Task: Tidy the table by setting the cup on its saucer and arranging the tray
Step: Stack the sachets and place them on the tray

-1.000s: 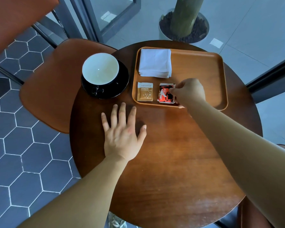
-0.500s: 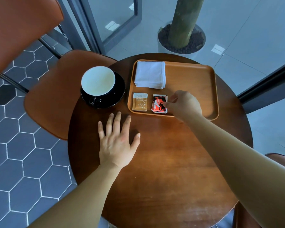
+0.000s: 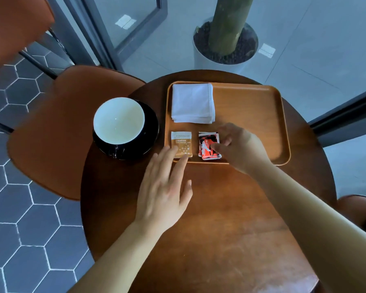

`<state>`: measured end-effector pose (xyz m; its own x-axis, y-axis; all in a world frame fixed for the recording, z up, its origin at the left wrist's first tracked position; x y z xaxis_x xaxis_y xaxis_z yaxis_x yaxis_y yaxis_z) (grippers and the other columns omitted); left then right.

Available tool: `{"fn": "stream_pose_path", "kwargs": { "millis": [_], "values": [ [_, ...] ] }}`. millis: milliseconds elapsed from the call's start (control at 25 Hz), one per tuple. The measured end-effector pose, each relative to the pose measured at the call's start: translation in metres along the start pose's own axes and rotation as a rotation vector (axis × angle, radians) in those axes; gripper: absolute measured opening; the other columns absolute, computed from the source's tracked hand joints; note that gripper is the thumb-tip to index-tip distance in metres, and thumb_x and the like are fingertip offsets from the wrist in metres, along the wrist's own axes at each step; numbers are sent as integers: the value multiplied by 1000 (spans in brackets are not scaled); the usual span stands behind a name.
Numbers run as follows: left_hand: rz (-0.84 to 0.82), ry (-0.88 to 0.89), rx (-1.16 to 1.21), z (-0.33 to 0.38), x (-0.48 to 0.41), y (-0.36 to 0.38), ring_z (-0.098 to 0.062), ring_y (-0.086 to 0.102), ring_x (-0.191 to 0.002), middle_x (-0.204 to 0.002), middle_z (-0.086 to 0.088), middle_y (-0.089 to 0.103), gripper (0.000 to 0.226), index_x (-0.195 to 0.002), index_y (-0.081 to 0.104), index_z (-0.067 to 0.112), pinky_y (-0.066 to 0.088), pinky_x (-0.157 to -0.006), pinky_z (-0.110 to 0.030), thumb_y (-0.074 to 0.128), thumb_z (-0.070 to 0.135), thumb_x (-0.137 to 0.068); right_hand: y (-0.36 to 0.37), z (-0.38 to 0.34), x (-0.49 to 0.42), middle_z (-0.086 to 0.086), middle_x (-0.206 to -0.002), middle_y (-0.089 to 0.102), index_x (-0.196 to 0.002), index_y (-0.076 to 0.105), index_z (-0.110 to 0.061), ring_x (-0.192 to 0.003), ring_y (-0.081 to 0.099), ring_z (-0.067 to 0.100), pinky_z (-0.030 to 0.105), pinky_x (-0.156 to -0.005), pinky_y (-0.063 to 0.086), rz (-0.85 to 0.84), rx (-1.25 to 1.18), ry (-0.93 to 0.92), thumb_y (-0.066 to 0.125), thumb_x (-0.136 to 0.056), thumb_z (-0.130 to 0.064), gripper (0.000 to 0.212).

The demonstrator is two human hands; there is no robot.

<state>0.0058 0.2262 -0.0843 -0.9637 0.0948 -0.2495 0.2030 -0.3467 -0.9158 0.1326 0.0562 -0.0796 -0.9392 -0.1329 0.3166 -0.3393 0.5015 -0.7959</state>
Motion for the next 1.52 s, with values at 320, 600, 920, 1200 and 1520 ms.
{"fn": "stream_pose_path", "kwargs": {
  "millis": [320, 600, 920, 1200, 1520],
  "values": [
    [-56, -54, -18, -6, -26, 17, -32, 37, -144, -148, -20, 46, 50, -137, 52, 6, 40, -113, -48, 50, 36, -98, 5, 0, -11, -1, -94, 72, -124, 62, -33, -91, 66, 27, 38, -77, 55, -15, 39, -30, 67, -87, -36, 38],
    [-109, -78, -19, -5, -25, 19, -33, 43, -140, -148, -19, 46, 49, -137, 53, 5, 43, -109, -50, 52, 35, -98, 16, -15, -14, -1, -92, 73, -114, 65, -29, -86, 65, 29, 38, -73, 56, 20, 56, -45, 64, -85, -28, 29],
    [-114, -60, 2, -8, -26, 15, -32, 47, -135, -146, -18, 48, 45, -133, 56, 5, 44, -107, -51, 53, 32, -97, 7, -6, -16, -5, -93, 73, -101, 72, -22, -89, 66, 24, 34, -76, 53, 111, -54, 13, 68, -85, -25, 16],
    [-136, -52, 6, -7, -24, 16, -32, 43, -140, -149, -19, 45, 45, -135, 54, 8, 44, -109, -48, 51, 33, -98, 3, -13, -12, -10, -84, 67, -101, 69, -19, -88, 67, 22, 31, -75, 52, 136, -62, -8, 69, -86, -26, 17],
    [-129, -32, -32, -7, -26, 14, -34, 46, -136, -144, -20, 50, 45, -133, 58, 9, 44, -108, -49, 50, 35, -97, 7, -4, -1, -4, -83, 70, -88, 62, -22, -81, 66, 22, 31, -69, 50, 140, -58, 49, 75, -81, -35, 20]
  ]
}}
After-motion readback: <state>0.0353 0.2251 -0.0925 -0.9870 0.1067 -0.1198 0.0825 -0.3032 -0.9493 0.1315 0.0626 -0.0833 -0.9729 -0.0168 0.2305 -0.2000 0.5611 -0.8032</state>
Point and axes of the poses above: each hand's wrist, its own x-axis away from the middle knuckle, its own y-axis out of the palm, z = x × y, the point moved 7 cm from there along -x, towards the middle knuckle
